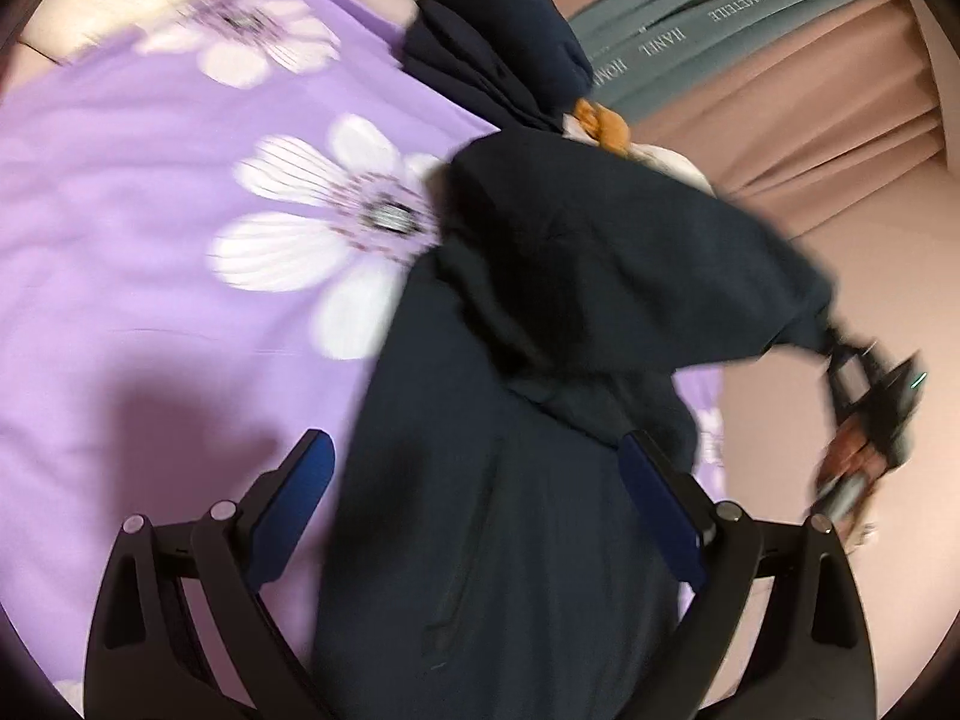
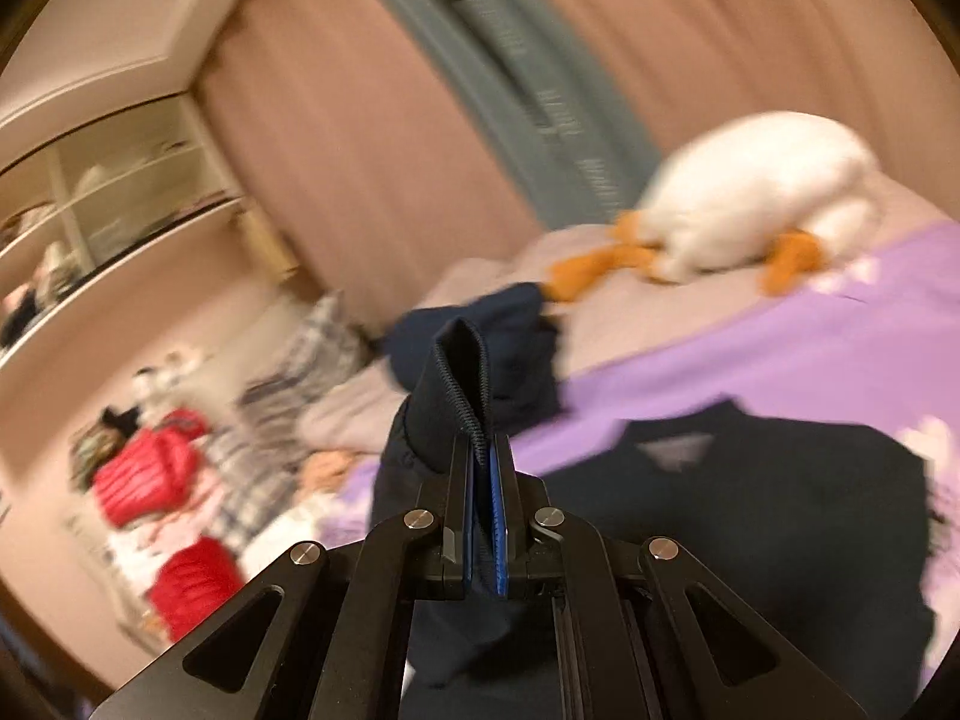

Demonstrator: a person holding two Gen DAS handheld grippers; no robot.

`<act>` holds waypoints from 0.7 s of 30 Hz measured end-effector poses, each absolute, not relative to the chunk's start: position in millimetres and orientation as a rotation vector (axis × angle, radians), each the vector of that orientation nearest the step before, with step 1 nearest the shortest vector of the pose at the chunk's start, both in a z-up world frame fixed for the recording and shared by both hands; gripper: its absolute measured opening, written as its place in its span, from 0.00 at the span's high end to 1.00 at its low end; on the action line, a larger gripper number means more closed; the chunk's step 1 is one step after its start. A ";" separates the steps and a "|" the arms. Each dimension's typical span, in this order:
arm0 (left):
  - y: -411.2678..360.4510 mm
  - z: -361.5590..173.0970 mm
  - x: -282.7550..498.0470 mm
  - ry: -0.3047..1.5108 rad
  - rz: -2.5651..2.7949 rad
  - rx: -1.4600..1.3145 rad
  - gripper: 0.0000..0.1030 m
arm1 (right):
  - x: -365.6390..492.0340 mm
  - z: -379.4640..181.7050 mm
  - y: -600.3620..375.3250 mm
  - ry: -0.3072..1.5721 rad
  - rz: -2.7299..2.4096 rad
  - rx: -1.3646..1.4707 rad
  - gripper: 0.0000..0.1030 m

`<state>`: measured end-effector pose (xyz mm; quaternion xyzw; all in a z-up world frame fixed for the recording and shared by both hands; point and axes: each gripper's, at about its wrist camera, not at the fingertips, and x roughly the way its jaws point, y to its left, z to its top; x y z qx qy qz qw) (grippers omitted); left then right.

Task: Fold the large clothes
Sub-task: 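Grasp the jacket side edge with the right tool and fold it inward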

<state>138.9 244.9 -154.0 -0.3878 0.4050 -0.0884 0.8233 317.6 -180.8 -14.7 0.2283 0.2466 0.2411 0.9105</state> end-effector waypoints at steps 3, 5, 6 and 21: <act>231.1 -161.9 169.9 0.861 -0.244 -0.901 0.07 | 325.4 -58.7 -221.7 0.561 0.360 0.533 0.94; 224.3 -171.4 189.1 0.870 -0.269 -0.961 0.07 | 332.3 -97.1 -246.8 0.634 0.247 0.566 0.94; 218.9 -180.8 204.8 0.882 -0.283 -0.999 0.07 | 333.1 -115.3 -255.1 0.674 0.191 0.575 0.94; 222.9 -222.8 309.2 0.851 -0.165 -1.157 0.29 | 318.9 -155.9 -280.4 0.735 0.093 0.538 0.88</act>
